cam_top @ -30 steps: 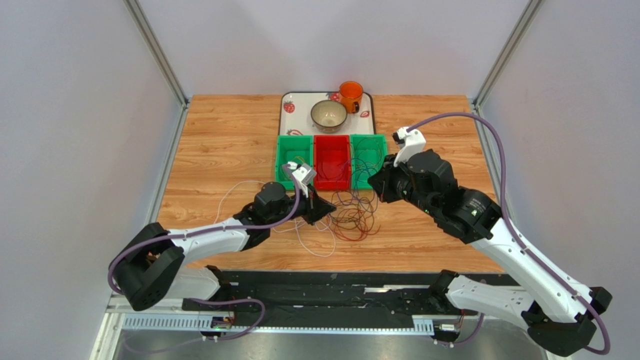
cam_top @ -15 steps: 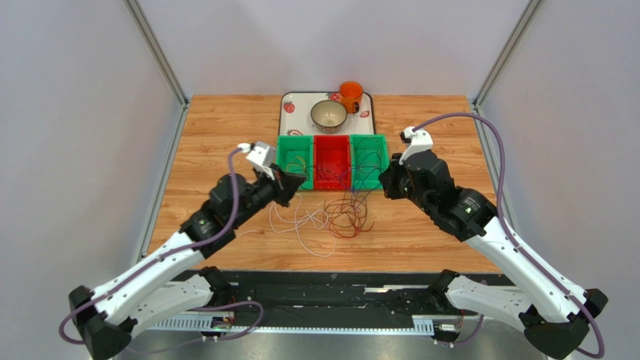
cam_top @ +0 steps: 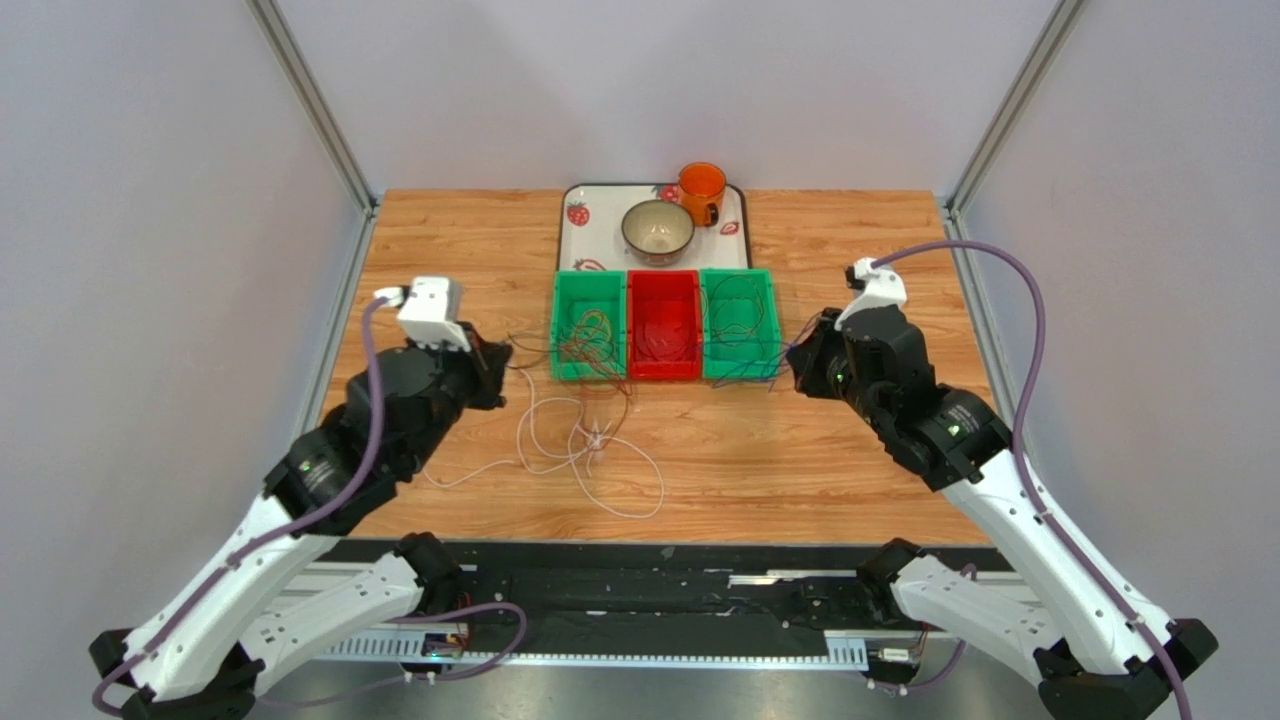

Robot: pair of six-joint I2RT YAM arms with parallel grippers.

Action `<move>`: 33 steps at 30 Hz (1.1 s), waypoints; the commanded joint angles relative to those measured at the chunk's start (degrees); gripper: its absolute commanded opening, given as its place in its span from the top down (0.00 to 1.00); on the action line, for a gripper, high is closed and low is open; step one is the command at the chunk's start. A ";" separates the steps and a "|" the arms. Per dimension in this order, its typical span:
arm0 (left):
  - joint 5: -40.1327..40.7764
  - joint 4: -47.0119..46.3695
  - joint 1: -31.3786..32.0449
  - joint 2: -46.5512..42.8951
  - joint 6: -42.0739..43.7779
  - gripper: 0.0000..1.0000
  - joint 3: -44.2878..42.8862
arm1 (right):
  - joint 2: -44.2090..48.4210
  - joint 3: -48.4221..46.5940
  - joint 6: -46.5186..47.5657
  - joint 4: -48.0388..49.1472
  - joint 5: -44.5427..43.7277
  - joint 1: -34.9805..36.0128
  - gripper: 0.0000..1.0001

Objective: Untangle the cables

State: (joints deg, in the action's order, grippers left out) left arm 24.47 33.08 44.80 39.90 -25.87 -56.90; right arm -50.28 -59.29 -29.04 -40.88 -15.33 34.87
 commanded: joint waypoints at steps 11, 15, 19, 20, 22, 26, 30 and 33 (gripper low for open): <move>20.71 15.08 -1.11 -5.97 4.95 1.00 -20.44 | 2.99 2.60 -3.13 -3.94 0.56 -11.40 1.00; 17.38 15.78 -1.11 -6.76 3.02 1.00 -18.07 | 3.52 2.51 -2.43 -0.96 5.21 -11.41 1.00; 14.82 18.33 -1.11 -7.47 -0.49 1.00 -13.51 | 2.65 1.90 -1.29 1.68 11.10 -11.49 1.00; 14.04 18.77 -1.11 -7.47 -1.28 1.00 -11.23 | 2.12 1.46 -0.68 2.55 12.16 -11.41 1.00; 11.84 18.43 -1.11 -7.47 -3.82 1.00 -8.50 | 0.37 1.19 -0.41 3.88 16.36 -11.41 1.00; 9.55 10.89 -1.11 -5.02 -9.02 1.00 -0.86 | -3.41 0.84 -1.46 8.97 19.46 -11.23 1.00; 8.57 0.94 -1.29 1.92 -8.06 1.00 -0.66 | -7.63 -2.32 -2.16 10.30 19.29 -11.23 1.00; 10.94 -0.03 -2.25 10.09 -7.80 1.00 -5.13 | -8.34 -1.10 -4.61 11.96 18.59 -11.14 1.00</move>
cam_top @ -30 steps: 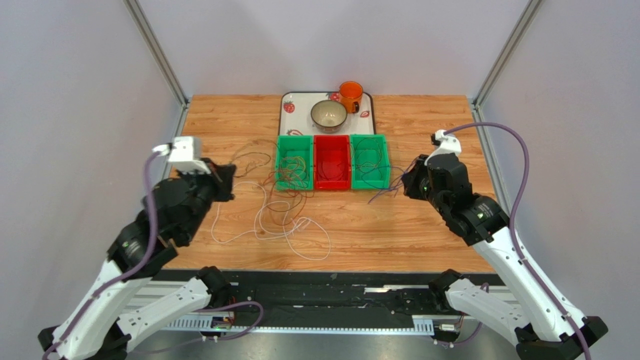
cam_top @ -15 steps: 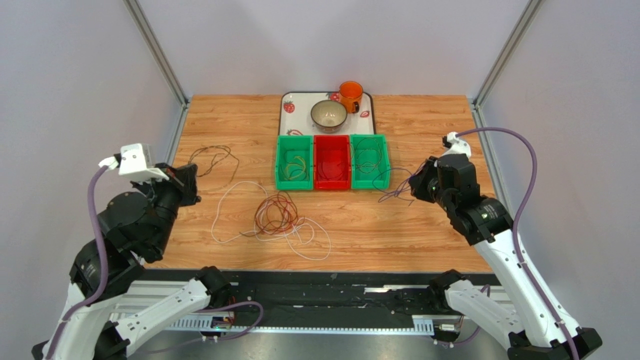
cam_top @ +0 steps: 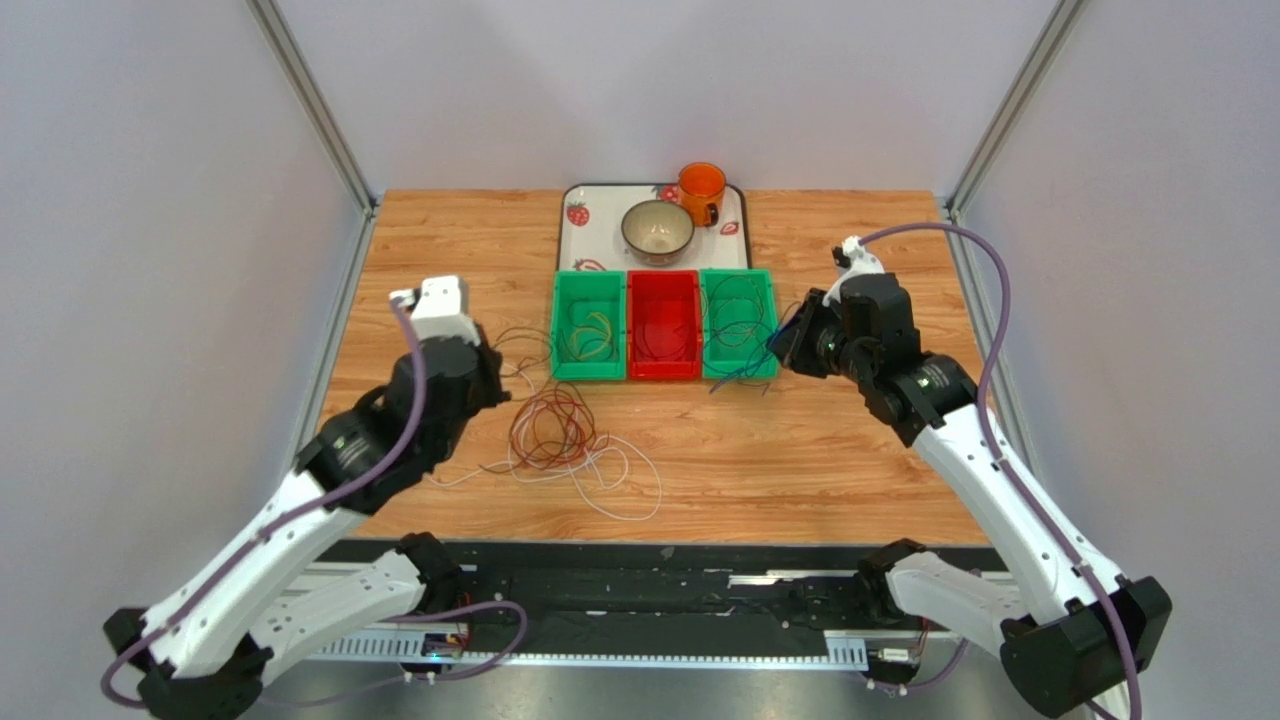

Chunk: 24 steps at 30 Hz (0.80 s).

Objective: Untangle the cables

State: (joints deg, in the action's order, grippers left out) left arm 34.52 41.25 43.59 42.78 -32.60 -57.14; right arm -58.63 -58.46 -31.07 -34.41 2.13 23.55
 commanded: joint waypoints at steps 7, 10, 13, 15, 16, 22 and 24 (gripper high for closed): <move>-6.74 -16.63 -8.08 20.48 -2.29 1.00 -8.50 | 6.06 14.05 -10.33 12.79 -6.77 6.59 1.00; -7.89 -18.75 -10.19 28.29 -2.73 1.00 -10.70 | 8.00 19.77 -10.24 14.63 -10.56 8.70 1.00; -8.68 -21.81 -11.60 33.22 -2.21 1.00 -12.99 | 8.88 24.70 -9.63 16.21 -10.75 8.71 1.00; -10.35 -23.41 -12.56 35.34 -1.86 1.00 -14.74 | 8.71 26.63 -8.23 16.75 -10.48 8.71 1.00; -10.27 -23.94 -12.83 37.52 -1.94 1.00 -15.36 | 8.97 27.16 -7.70 17.62 -10.57 8.71 1.00; -9.30 -25.87 -13.10 45.62 -3.52 1.00 -18.26 | 11.61 34.46 -4.79 27.63 -8.03 8.62 1.00; -8.34 -26.31 -13.10 47.29 -4.40 1.00 -18.18 | 11.26 34.55 -4.18 28.52 -7.15 8.62 1.00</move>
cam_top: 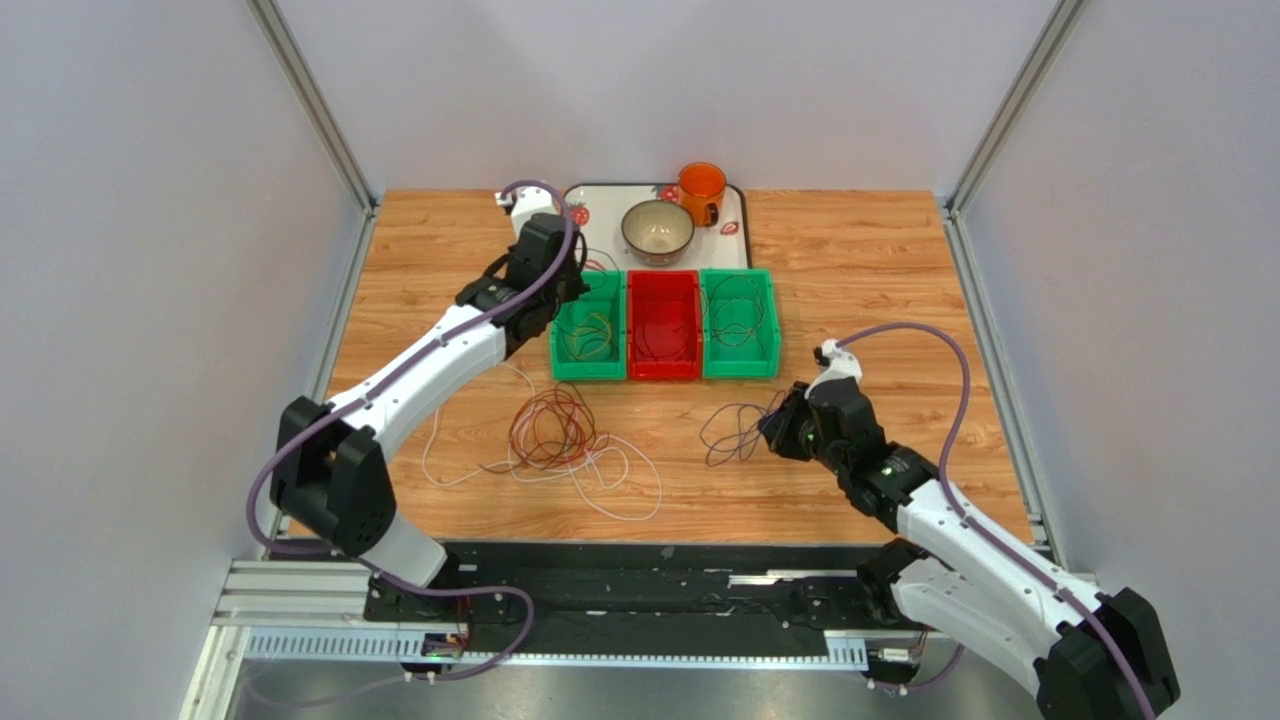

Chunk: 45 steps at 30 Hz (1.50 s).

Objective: Untangle the cables

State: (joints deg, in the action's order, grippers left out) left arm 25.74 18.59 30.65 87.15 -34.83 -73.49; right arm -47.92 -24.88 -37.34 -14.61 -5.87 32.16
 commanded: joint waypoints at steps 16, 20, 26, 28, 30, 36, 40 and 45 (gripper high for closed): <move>-5.87 -1.81 -3.58 15.32 -6.04 1.00 -5.34 | -4.37 -0.52 2.98 9.78 4.11 -0.79 1.00; -8.24 -3.03 -3.94 14.01 -3.67 0.82 -4.03 | -4.46 -0.43 2.98 9.78 4.20 -0.96 1.00; -10.44 -1.80 -4.02 10.41 -1.65 0.37 -2.71 | -4.81 -0.69 2.98 9.86 4.37 -1.05 1.00; -10.62 -1.98 -4.02 8.05 -1.73 0.35 -0.87 | -4.81 -0.52 2.89 9.78 4.37 -1.14 1.00; -10.71 -1.63 -4.02 6.28 -1.47 0.35 0.10 | -4.73 -0.52 2.89 9.78 4.37 -1.22 1.00; -10.79 5.74 -4.02 -2.24 1.42 0.36 0.01 | -4.73 -0.52 2.98 9.78 4.46 -1.22 1.00; -13.25 7.68 -4.02 -13.55 4.06 0.32 5.97 | -4.55 -0.43 2.80 9.78 4.29 -1.23 1.00; -14.92 18.55 -4.02 -28.22 4.60 0.27 11.17 | -3.94 -0.25 2.54 9.43 3.59 -1.22 1.00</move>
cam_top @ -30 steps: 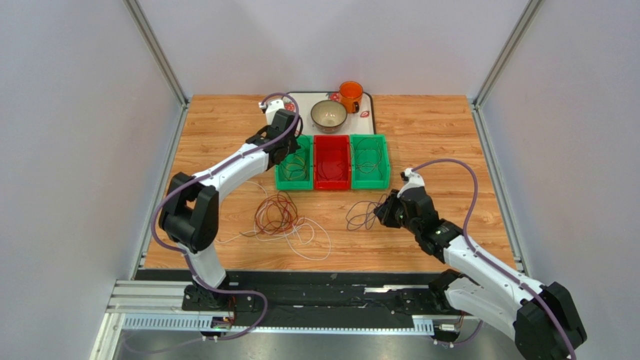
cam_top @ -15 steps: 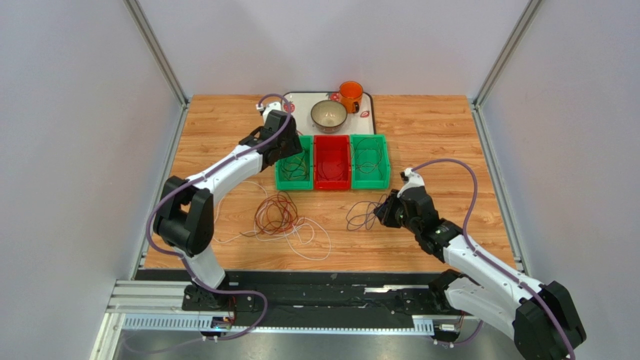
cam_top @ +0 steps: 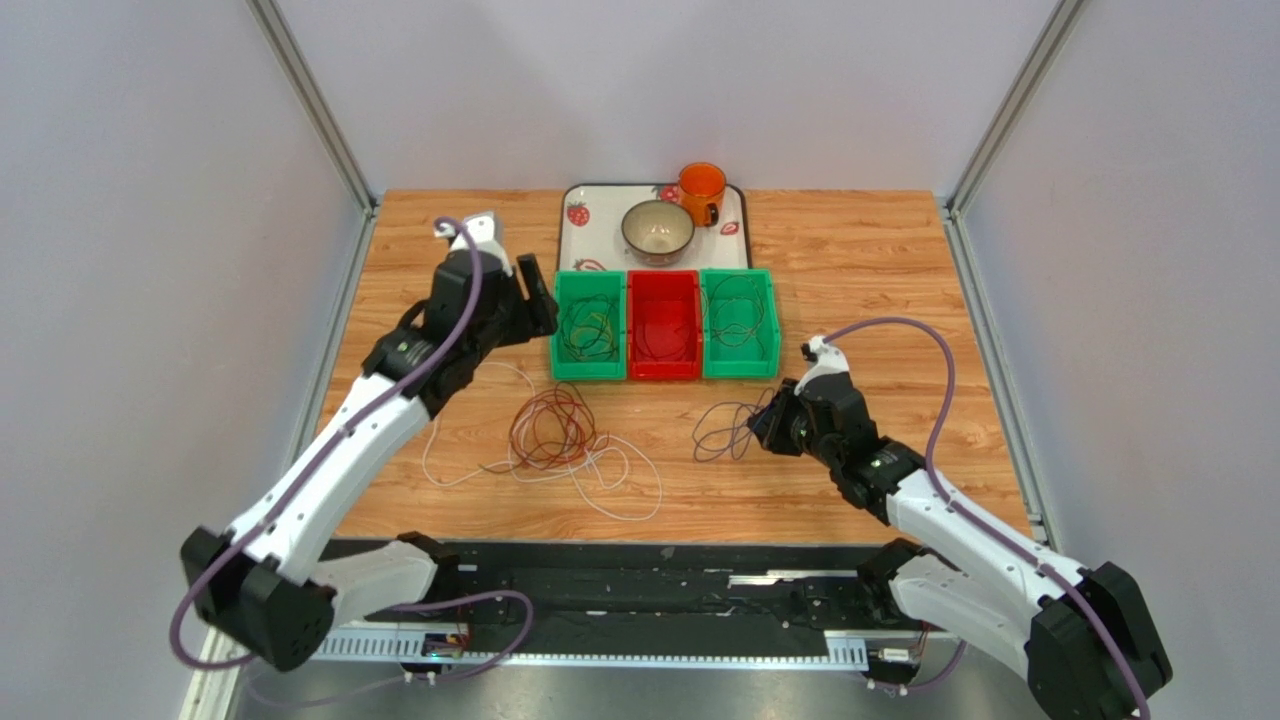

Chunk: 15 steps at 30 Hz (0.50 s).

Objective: Untangle the cables

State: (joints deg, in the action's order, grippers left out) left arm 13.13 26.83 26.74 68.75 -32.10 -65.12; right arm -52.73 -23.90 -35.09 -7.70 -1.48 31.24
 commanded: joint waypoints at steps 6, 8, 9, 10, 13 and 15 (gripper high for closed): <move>-1.87 22.63 -0.11 -22.95 3.09 0.21 6.68 | 1.66 -1.32 0.02 1.99 -1.07 -0.31 1.00; -1.70 28.42 -0.11 -23.92 4.58 0.21 5.10 | 2.19 -1.50 0.28 1.29 -1.07 -0.39 1.00; -1.44 29.67 -0.11 -25.23 5.28 0.21 4.75 | 2.98 -1.85 0.37 0.94 -1.07 -0.48 1.00; -0.74 30.64 -0.11 -26.03 5.99 0.21 4.74 | 3.42 -2.29 0.37 -0.54 -1.16 -0.40 1.00; 2.08 31.00 -0.11 -29.54 5.99 0.21 5.36 | 5.35 -7.02 1.07 -5.54 -2.04 -0.39 1.00; 0.06 29.86 -0.11 -30.78 8.10 0.22 5.36 | 6.23 -13.08 2.39 -8.28 -4.14 -0.39 1.00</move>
State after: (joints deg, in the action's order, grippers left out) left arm 13.41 54.35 26.74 40.75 -27.86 -59.16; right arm -49.28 -26.59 -34.92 -12.14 -2.07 31.05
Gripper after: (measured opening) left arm 0.786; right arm 0.008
